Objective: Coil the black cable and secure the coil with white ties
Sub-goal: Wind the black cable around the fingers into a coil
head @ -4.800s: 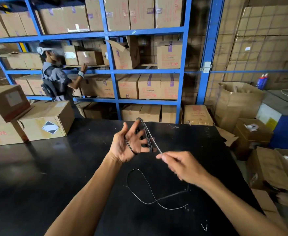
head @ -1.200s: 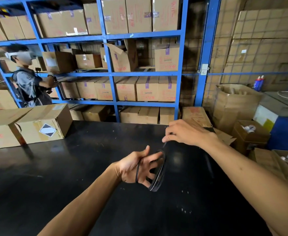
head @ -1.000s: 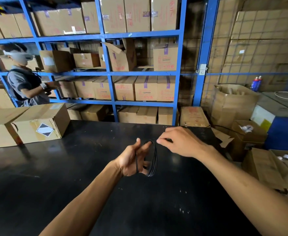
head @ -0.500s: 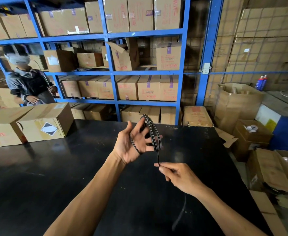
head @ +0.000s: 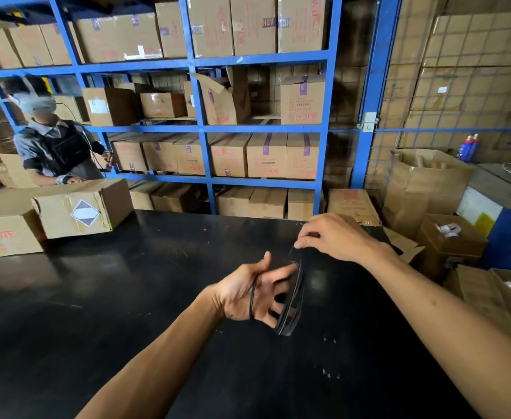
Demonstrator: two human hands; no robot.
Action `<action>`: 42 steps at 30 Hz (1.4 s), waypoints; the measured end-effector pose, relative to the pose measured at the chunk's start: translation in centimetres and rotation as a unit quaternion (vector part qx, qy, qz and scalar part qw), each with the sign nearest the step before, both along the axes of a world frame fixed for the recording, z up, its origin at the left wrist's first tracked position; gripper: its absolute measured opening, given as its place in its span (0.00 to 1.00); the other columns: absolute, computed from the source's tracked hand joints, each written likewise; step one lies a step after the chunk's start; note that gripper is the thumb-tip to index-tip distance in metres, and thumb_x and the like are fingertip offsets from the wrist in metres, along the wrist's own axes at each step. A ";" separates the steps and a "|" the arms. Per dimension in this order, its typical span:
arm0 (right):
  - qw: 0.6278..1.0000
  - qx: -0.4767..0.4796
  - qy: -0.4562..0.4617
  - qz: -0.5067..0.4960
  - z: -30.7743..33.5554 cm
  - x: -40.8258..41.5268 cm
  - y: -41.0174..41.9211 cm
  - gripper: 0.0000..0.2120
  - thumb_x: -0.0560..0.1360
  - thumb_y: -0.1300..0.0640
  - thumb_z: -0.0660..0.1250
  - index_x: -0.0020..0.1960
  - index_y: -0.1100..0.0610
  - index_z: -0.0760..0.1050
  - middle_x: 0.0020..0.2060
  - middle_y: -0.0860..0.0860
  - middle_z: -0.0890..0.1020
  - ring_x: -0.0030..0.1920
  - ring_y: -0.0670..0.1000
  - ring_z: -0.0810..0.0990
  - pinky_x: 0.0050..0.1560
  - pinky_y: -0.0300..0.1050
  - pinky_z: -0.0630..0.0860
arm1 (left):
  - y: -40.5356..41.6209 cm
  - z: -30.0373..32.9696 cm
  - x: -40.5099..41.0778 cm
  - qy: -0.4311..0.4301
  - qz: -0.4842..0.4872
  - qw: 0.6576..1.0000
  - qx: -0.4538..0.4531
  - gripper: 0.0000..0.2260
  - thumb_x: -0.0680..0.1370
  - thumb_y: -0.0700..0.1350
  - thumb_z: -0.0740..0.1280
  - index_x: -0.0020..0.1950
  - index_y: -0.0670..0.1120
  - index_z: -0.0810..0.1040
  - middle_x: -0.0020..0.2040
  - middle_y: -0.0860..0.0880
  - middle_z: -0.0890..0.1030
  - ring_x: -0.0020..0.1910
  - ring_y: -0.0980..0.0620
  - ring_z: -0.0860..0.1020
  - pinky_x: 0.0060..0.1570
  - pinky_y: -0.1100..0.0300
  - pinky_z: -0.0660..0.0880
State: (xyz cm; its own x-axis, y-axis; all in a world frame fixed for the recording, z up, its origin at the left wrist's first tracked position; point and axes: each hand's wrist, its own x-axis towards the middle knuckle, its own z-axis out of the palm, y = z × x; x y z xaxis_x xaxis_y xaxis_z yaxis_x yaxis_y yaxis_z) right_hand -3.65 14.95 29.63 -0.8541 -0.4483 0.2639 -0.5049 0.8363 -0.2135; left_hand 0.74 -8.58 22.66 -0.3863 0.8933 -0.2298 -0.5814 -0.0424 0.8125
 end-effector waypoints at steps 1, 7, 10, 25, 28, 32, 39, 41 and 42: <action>1.000 -0.006 0.013 0.006 0.2 0.3 -0.3 0.09 0.77 0.41 0.70 0.50 0.43 0.85 0.44 0.40 0.82 0.44 0.43 0.79 0.38 0.42 0.71 | -0.1 -0.3 -0.3 -0.013 0.027 1.000 0.003 0.30 0.81 0.67 0.46 0.79 0.55 0.62 0.80 0.46 0.60 0.75 0.26 0.55 0.71 0.25 0.45; 0.993 -0.103 0.060 0.004 -3.1 3.6 -1.9 0.11 0.82 0.49 0.66 0.59 0.47 0.84 0.46 0.43 0.83 0.45 0.43 0.79 0.42 0.40 0.73 | -0.7 -0.4 -2.0 -0.046 0.192 0.979 0.046 0.30 0.80 0.67 0.48 0.74 0.53 0.71 0.81 0.47 0.58 0.67 0.25 0.70 0.64 0.25 0.62; 0.981 -0.186 0.061 -0.007 -5.4 5.2 -2.6 0.12 0.81 0.52 0.68 0.62 0.52 0.84 0.42 0.44 0.82 0.40 0.42 0.79 0.39 0.35 0.73 | -0.7 0.0 -2.4 -0.066 0.261 0.959 0.088 0.29 0.80 0.66 0.51 0.71 0.52 0.75 0.80 0.45 0.61 0.65 0.26 0.72 0.63 0.24 0.63; 0.919 -0.355 -0.078 -0.152 -7.1 6.1 -3.6 0.03 0.71 0.50 0.80 0.44 0.48 0.89 0.35 0.43 0.88 0.37 0.44 0.86 0.46 0.48 0.84 | 1.3 1.0 -1.8 -0.046 0.303 0.942 0.136 0.29 0.79 0.67 0.51 0.67 0.51 0.79 0.76 0.47 0.69 0.68 0.26 0.70 0.65 0.22 0.56; 0.937 -0.307 -0.061 -0.154 -6.9 6.2 -4.3 0.04 0.75 0.55 0.75 0.44 0.53 0.88 0.35 0.49 0.88 0.37 0.50 0.87 0.47 0.54 0.84 | 1.8 1.2 -1.9 -0.046 0.326 0.937 0.116 0.30 0.79 0.68 0.52 0.66 0.51 0.80 0.77 0.47 0.67 0.68 0.26 0.70 0.65 0.22 0.56; 0.944 -0.274 -0.085 -0.162 -5.9 6.0 -4.6 0.13 0.76 0.50 0.71 0.42 0.58 0.87 0.32 0.53 0.87 0.37 0.53 0.87 0.47 0.57 0.85 | 2.0 1.4 -2.0 -0.046 0.344 0.933 0.097 0.31 0.78 0.69 0.52 0.70 0.52 0.77 0.79 0.48 0.63 0.71 0.28 0.66 0.58 0.25 0.68; 0.940 -0.269 -0.121 -0.171 -5.4 5.7 -5.3 0.12 0.73 0.48 0.74 0.36 0.55 0.84 0.29 0.51 0.86 0.34 0.51 0.87 0.44 0.56 0.85 | 2.1 1.1 -2.1 0.008 0.353 0.935 0.027 0.33 0.75 0.74 0.49 0.72 0.57 0.72 0.82 0.50 0.53 0.72 0.33 0.67 0.65 0.26 0.63; 0.934 -0.272 -0.139 -0.187 -5.6 5.4 -5.5 0.12 0.73 0.49 0.74 0.35 0.55 0.85 0.28 0.50 0.86 0.34 0.51 0.87 0.45 0.56 0.85 | 2.2 1.1 -2.1 0.022 0.344 0.939 0.001 0.38 0.74 0.75 0.50 0.78 0.56 0.62 0.82 0.49 0.53 0.74 0.33 0.63 0.67 0.26 0.61; 0.926 -0.283 -0.159 -0.195 -5.8 5.3 -5.6 0.12 0.72 0.49 0.74 0.34 0.55 0.85 0.28 0.49 0.86 0.33 0.49 0.87 0.46 0.55 0.86 | 2.2 1.1 -2.0 0.035 0.339 0.940 -0.013 0.39 0.73 0.75 0.52 0.79 0.55 0.60 0.81 0.47 0.55 0.75 0.35 0.63 0.67 0.28 0.63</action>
